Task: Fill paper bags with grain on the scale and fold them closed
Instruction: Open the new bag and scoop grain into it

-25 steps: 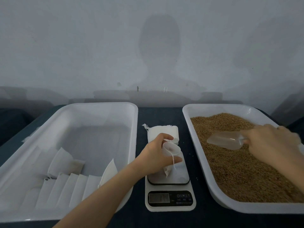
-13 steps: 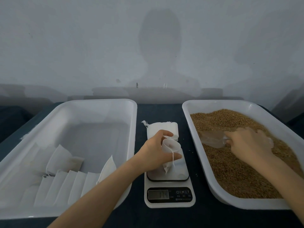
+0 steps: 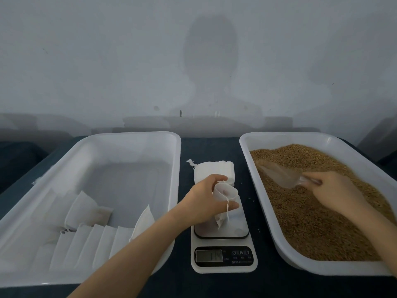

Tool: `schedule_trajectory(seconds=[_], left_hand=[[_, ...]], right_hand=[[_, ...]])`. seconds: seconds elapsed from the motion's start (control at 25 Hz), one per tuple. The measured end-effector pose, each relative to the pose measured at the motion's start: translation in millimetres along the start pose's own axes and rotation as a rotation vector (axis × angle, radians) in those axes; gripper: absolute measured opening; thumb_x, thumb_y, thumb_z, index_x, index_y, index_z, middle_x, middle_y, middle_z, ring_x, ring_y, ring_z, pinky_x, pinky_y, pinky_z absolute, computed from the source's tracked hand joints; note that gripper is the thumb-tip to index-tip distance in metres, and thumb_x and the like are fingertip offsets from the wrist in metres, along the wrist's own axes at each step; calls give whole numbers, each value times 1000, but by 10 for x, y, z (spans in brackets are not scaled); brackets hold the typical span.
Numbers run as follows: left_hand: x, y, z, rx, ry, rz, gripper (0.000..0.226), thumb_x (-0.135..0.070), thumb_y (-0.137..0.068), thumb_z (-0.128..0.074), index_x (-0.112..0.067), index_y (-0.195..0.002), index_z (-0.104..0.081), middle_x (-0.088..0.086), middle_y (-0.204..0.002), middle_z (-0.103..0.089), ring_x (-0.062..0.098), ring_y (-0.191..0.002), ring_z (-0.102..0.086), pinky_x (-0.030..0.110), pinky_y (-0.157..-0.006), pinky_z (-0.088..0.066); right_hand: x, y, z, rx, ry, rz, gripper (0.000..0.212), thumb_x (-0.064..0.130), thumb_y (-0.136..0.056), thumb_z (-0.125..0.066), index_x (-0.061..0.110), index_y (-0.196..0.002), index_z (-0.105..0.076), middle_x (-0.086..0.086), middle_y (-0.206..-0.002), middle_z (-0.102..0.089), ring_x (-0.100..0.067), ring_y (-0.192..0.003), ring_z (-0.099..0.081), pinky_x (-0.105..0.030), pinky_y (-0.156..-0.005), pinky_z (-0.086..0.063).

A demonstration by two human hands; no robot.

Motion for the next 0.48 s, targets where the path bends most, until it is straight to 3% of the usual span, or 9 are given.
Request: schedule_trajectory(seconds=[0.12,0.2,0.28,0.48], left_hand=[[13,-13,-5,11,-8,4,62,-43,-76,-76,-32,-129,-45,-13,-119,-53,9,-105,-54,14,-78,-44],[22,-24,-16,25,-16,15,60,-43,-75,-77,-30,-125,-47,-10,-118,-55,11,-104,-55,21,-84,-49],[37,-34,-28,38,-29,26,60,-44,-74,-77,-29,-124,-47,-8,-118,-56,13,-104,-56,25,-86,-50],[76,-46,-40,34,-30,19,56,-45,-74,-76,-34,-120,-46,-11,-114,-55,10,-100,-56,19,-80,-48]], right_hand=[[-49,38,83,-3,-53,17,37,37,-90,-57,33,-127,-56,1,-119,-65,-11,-70,-63,-35,-63,-55],[-91,62,120,4,-55,10,37,36,-89,-57,32,-127,-56,1,-115,-67,-17,-78,-66,-27,-53,-49],[-123,75,142,5,-59,10,38,36,-89,-58,32,-126,-56,1,-112,-68,-20,-78,-67,-19,-47,-39],[-118,149,279,-1,-105,54,37,35,-86,-62,38,-122,-57,3,-120,-65,-19,-73,-65,-17,-51,-37]])
Point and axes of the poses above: each hand's wrist, its own y-axis away from the middle knuckle, its own z-axis out of the back of the hand, x = y × z, the point moved 2 cm from there along -y, towards the middle knuckle
